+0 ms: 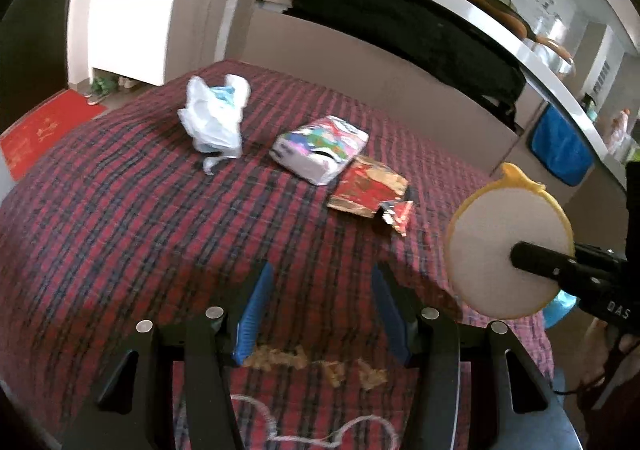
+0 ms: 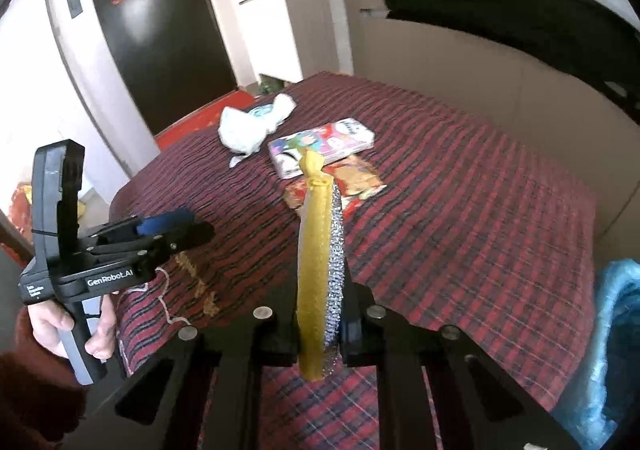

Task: Collect trash
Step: 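Grasp the yellow-rimmed mesh scrubber with the right tool while the left tool grasps the snack wrapper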

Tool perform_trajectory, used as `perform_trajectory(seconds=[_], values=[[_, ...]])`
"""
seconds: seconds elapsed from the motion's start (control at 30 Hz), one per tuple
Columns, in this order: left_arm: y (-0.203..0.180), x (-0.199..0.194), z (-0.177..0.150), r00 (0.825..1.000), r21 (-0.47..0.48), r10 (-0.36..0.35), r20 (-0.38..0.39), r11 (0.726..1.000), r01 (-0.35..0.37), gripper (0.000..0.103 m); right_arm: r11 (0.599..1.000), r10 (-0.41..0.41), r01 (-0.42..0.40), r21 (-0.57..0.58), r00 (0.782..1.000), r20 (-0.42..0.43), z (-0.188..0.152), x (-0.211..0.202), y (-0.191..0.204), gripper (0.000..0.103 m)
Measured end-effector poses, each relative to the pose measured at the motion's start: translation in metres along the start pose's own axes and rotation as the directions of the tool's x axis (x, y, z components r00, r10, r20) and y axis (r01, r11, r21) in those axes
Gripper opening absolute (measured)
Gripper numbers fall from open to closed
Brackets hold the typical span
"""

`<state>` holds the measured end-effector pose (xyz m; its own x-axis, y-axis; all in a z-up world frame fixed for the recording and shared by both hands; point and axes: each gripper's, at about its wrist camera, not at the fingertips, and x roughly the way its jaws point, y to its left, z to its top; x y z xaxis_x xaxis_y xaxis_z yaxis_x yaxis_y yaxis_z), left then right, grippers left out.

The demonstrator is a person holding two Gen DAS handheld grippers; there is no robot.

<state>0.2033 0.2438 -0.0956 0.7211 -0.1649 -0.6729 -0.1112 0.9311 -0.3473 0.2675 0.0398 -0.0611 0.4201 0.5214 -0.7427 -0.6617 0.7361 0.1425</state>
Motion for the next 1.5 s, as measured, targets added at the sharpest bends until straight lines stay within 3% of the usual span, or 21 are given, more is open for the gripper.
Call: perform_trajectory(seconds=[0.33, 0.47, 0.6, 0.87, 1.0, 1.1, 1.2, 1.27, 1.33, 1.4, 1.5], values=[[-0.053, 0.037, 0.032, 0.999, 0.166, -0.031, -0.017, 0.986, 0.033, 0.053, 0.986, -0.144, 0.136, 0.096, 0.986, 0.082, -0.027, -0.056, -0.045, 0.012], [-0.067, 0.06, 0.048, 1.0, 0.226, -0.009, -0.02, 0.974, 0.013, 0.053, 0.985, -0.138, 0.127, 0.118, 0.987, 0.087, -0.043, -0.061, -0.054, 0.012], [-0.075, 0.092, 0.053, 0.995, 0.285, 0.021, -0.1, 0.958, 0.009, 0.053, 0.981, -0.153, 0.141, 0.137, 0.985, 0.084, -0.057, -0.06, -0.062, 0.012], [-0.089, 0.114, 0.05, 0.987, 0.404, 0.134, -0.091, 0.911, -0.086, 0.053, 0.968, -0.143, 0.122, 0.221, 0.987, 0.079, -0.075, -0.055, -0.078, 0.013], [-0.089, 0.121, 0.054, 0.982, 0.414, 0.168, -0.085, 0.903, -0.119, 0.053, 0.967, -0.13, 0.107, 0.232, 0.988, 0.086, -0.076, -0.056, -0.079, 0.013], [-0.083, 0.119, 0.057, 0.983, 0.389, 0.17, -0.076, 0.912, -0.128, 0.05, 0.967, -0.131, 0.107, 0.231, 0.987, 0.091, -0.078, -0.056, -0.077, 0.013], [-0.086, 0.114, 0.051, 0.981, 0.425, 0.183, -0.064, 0.895, -0.139, 0.034, 0.966, -0.132, 0.107, 0.234, 0.987, 0.093, -0.081, -0.056, -0.076, 0.013], [-0.091, 0.109, 0.046, 0.98, 0.449, 0.189, -0.058, 0.882, -0.144, 0.014, 0.964, -0.129, 0.104, 0.245, 0.987, 0.092, -0.08, -0.057, -0.078, 0.013], [-0.095, 0.102, 0.04, 0.979, 0.457, 0.199, -0.04, 0.875, -0.159, 0.01, 0.963, -0.123, 0.096, 0.253, 0.988, 0.091, -0.079, -0.058, -0.079, 0.013], [-0.096, 0.093, 0.037, 0.981, 0.435, 0.189, -0.032, 0.887, -0.157, 0.007, 0.964, -0.116, 0.087, 0.251, 0.988, 0.104, -0.077, -0.062, -0.078, 0.013], [-0.094, 0.068, 0.034, 0.991, 0.34, 0.132, -0.019, 0.933, -0.117, 0.005, 0.967, -0.107, 0.075, 0.243, 0.987, 0.121, -0.075, -0.068, -0.076, 0.013]])
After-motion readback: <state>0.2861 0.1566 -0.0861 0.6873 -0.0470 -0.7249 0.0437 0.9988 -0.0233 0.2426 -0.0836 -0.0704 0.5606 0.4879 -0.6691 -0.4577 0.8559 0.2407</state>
